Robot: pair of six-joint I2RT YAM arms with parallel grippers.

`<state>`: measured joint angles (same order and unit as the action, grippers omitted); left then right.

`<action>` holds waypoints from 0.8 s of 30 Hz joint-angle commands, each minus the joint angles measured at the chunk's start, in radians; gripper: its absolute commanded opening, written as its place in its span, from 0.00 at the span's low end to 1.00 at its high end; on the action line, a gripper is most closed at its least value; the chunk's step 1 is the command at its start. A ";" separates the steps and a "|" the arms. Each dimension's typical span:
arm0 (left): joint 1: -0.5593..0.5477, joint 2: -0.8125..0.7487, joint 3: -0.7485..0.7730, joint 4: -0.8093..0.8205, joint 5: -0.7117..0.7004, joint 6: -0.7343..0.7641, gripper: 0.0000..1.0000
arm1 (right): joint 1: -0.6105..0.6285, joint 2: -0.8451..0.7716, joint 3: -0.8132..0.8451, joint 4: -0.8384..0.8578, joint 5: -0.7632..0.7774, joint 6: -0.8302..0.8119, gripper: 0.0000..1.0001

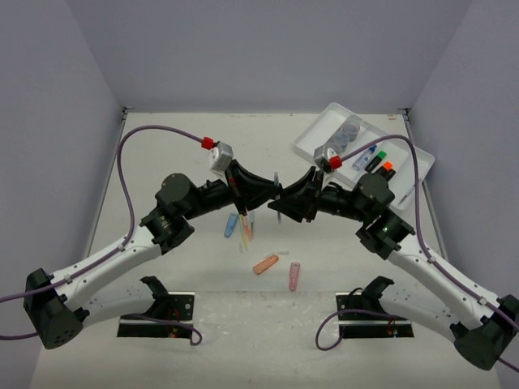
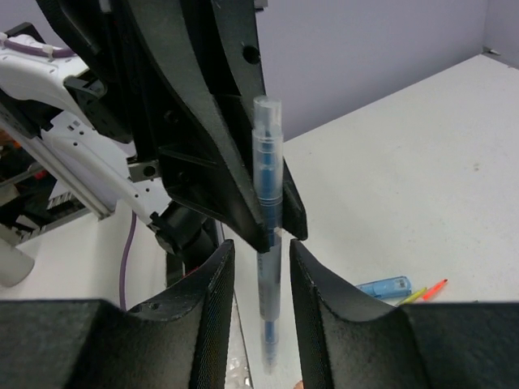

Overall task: Sort the stationery into containers
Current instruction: Close the pen cap on the pen.

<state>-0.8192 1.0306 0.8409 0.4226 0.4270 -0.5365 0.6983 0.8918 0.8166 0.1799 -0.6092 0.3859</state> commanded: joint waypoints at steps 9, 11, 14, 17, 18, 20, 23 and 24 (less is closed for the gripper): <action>0.001 -0.018 0.068 -0.035 -0.002 0.064 0.33 | 0.003 -0.010 -0.021 0.113 -0.068 -0.010 0.00; 0.002 -0.015 0.070 -0.045 -0.012 0.061 0.52 | 0.003 -0.009 -0.025 0.097 -0.059 -0.020 0.00; 0.001 -0.015 0.087 -0.069 -0.046 0.073 0.74 | 0.003 0.007 -0.017 0.077 -0.056 -0.031 0.00; 0.002 -0.014 0.122 -0.088 -0.085 0.085 0.75 | 0.003 0.023 -0.015 0.071 -0.058 -0.039 0.00; 0.001 -0.010 0.135 -0.099 -0.097 0.089 0.74 | 0.003 0.028 -0.012 0.066 -0.065 -0.041 0.00; 0.001 0.002 0.167 -0.111 -0.100 0.092 0.70 | 0.003 0.036 -0.008 0.055 -0.080 -0.045 0.00; 0.001 0.027 0.209 -0.118 -0.075 0.094 0.61 | 0.001 0.034 -0.008 0.044 -0.077 -0.048 0.00; 0.001 0.033 0.215 -0.120 -0.073 0.095 0.57 | 0.003 0.032 -0.008 0.043 -0.077 -0.050 0.00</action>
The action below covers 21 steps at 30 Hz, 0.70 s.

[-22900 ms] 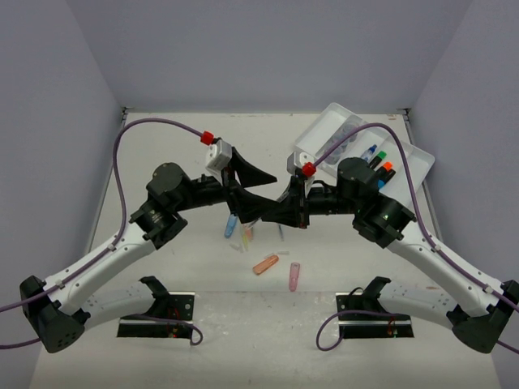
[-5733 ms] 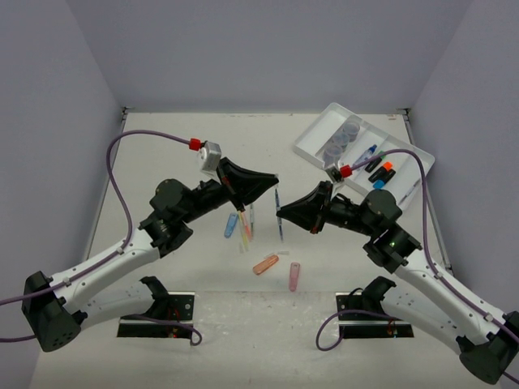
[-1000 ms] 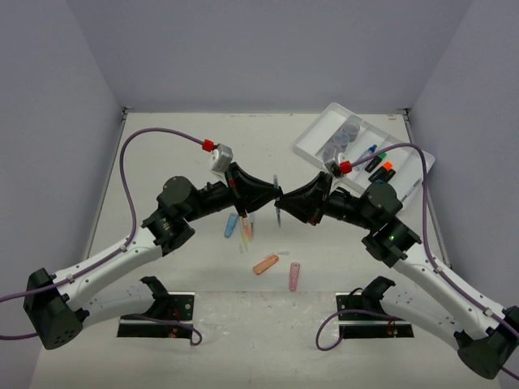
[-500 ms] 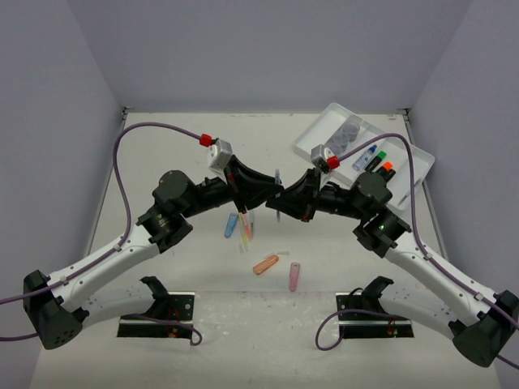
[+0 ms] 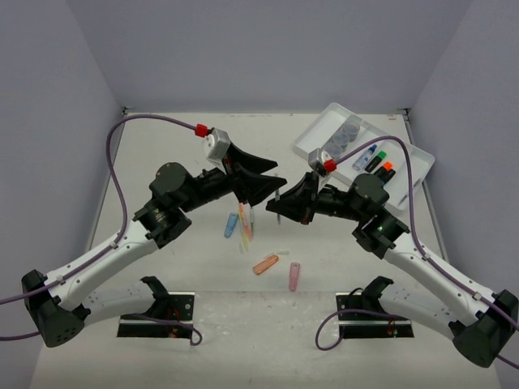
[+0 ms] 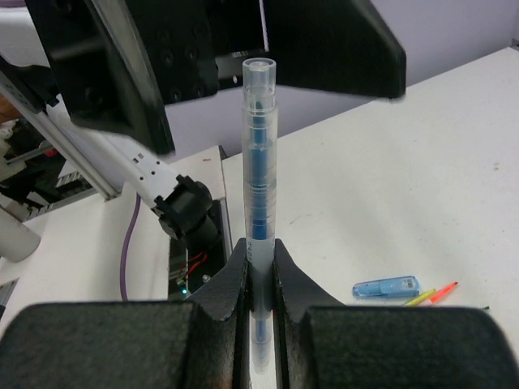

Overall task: Sort the stationery into containers
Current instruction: Close the pen cap on the pen.

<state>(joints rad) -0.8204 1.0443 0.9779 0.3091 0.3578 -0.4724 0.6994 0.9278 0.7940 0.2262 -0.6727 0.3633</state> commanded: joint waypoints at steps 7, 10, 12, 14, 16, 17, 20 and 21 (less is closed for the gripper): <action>0.001 0.061 0.102 -0.024 0.016 0.030 0.25 | 0.002 -0.009 0.014 -0.007 -0.011 -0.030 0.00; 0.003 0.068 0.094 -0.018 0.035 0.020 0.19 | 0.002 -0.014 0.014 -0.009 -0.006 -0.030 0.00; 0.003 0.069 0.085 -0.011 0.054 0.010 0.14 | 0.003 -0.020 0.013 -0.010 0.000 -0.030 0.00; 0.001 0.069 0.071 0.002 0.078 -0.003 0.10 | 0.002 -0.025 0.011 -0.008 0.008 -0.026 0.00; 0.002 0.069 0.052 0.020 0.120 -0.020 0.02 | 0.002 -0.030 0.014 -0.014 0.020 -0.024 0.00; 0.001 0.069 0.043 0.028 0.133 -0.027 0.00 | 0.002 -0.031 0.015 -0.014 0.023 -0.022 0.00; 0.001 0.068 0.017 0.041 0.151 -0.042 0.00 | 0.002 -0.038 0.022 -0.014 0.037 -0.017 0.00; 0.001 0.068 0.010 0.042 0.151 -0.045 0.00 | 0.002 -0.040 0.022 -0.015 0.044 -0.017 0.00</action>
<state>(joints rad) -0.8188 1.1145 1.0272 0.3344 0.4405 -0.4898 0.7002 0.9145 0.7940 0.1732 -0.6697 0.3542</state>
